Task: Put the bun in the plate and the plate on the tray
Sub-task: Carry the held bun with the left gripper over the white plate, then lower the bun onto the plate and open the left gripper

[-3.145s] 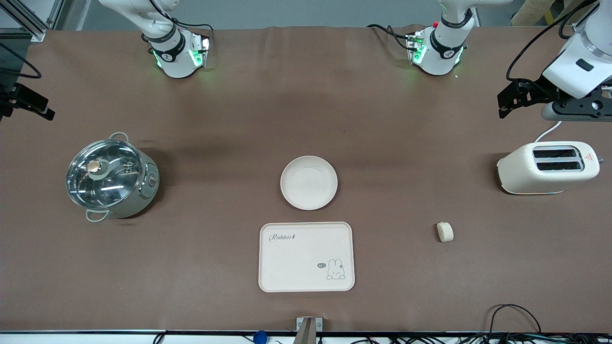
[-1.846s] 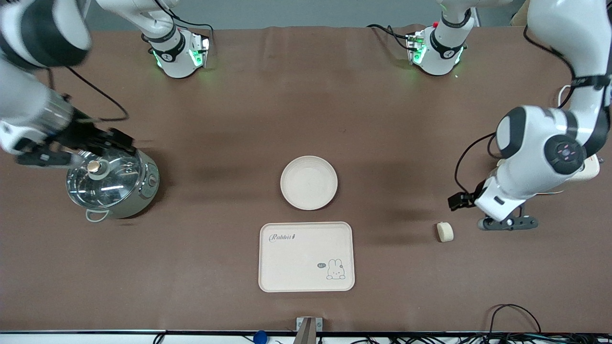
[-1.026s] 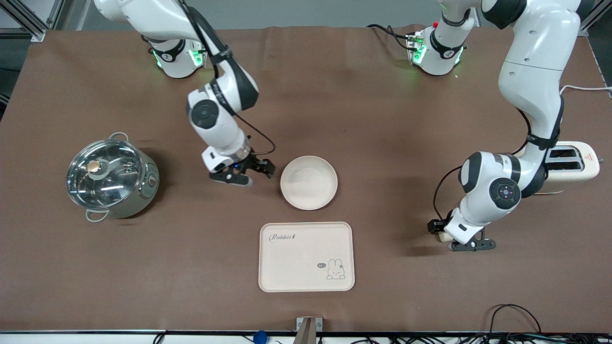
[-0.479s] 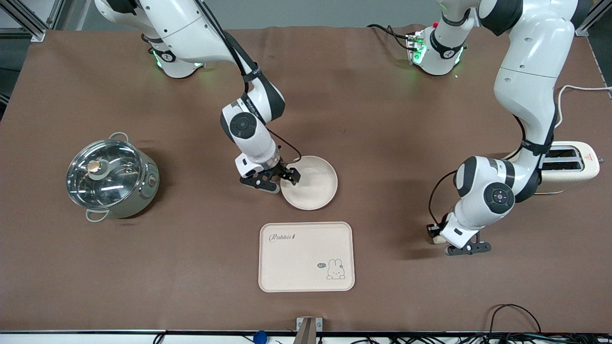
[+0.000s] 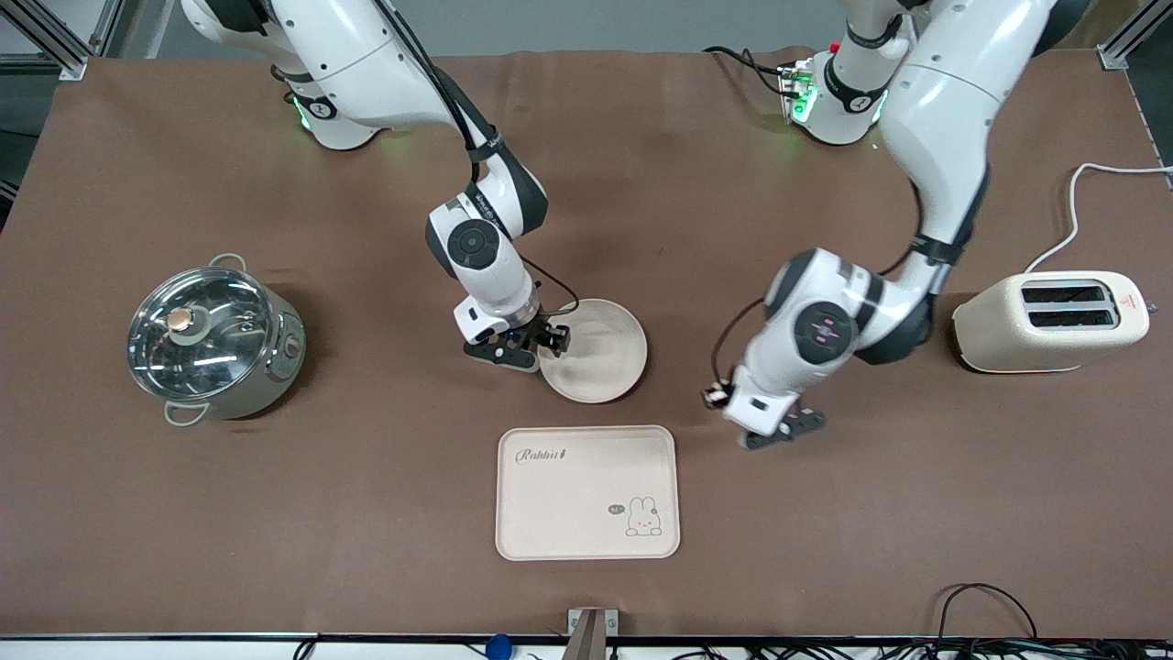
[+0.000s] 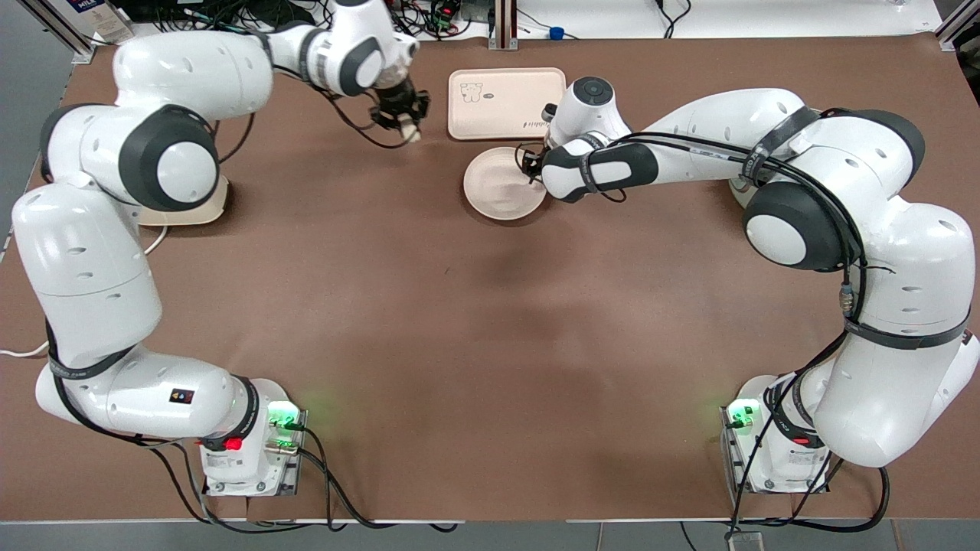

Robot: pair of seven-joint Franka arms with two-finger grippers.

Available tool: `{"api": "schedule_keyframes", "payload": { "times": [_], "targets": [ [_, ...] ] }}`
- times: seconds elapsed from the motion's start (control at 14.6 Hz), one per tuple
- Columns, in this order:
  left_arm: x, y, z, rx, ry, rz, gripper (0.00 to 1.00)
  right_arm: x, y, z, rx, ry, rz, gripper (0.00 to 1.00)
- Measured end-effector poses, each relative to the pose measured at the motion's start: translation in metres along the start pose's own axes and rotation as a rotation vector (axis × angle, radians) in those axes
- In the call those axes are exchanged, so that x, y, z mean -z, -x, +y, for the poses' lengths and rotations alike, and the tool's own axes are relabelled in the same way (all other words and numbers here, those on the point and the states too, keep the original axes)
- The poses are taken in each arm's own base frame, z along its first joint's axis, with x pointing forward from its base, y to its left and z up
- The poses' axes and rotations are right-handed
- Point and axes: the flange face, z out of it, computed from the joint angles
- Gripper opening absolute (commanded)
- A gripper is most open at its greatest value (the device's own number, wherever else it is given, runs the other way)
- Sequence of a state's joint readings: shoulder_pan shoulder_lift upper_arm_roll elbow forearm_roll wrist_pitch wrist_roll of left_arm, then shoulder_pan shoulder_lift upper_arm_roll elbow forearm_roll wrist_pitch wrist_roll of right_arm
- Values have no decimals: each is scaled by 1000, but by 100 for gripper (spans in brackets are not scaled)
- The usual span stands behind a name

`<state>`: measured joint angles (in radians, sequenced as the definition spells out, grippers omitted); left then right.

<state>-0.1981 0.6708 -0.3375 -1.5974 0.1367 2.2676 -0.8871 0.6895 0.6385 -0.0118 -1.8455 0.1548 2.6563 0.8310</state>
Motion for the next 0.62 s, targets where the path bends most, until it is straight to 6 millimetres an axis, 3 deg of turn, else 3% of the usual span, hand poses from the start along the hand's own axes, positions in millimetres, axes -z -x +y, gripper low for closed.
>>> {"api": "schedule_keyframes", "payload": {
  "times": [0.14, 0.34, 0.48, 0.62],
  "targets": [
    [-6, 44, 37, 44, -4, -10, 35, 0, 0, 0, 0, 1, 0, 42],
    [-23, 102, 78, 107, -18, -28, 35, -1, 0, 0, 1, 2, -1, 36],
    [-34, 126, 96, 146, -23, -39, 42, -2, 0, 1, 1, 4, -2, 28],
    [-48, 137, 105, 179, -27, -49, 46, -2, 0, 1, 0, 5, -2, 16]
  ]
}}
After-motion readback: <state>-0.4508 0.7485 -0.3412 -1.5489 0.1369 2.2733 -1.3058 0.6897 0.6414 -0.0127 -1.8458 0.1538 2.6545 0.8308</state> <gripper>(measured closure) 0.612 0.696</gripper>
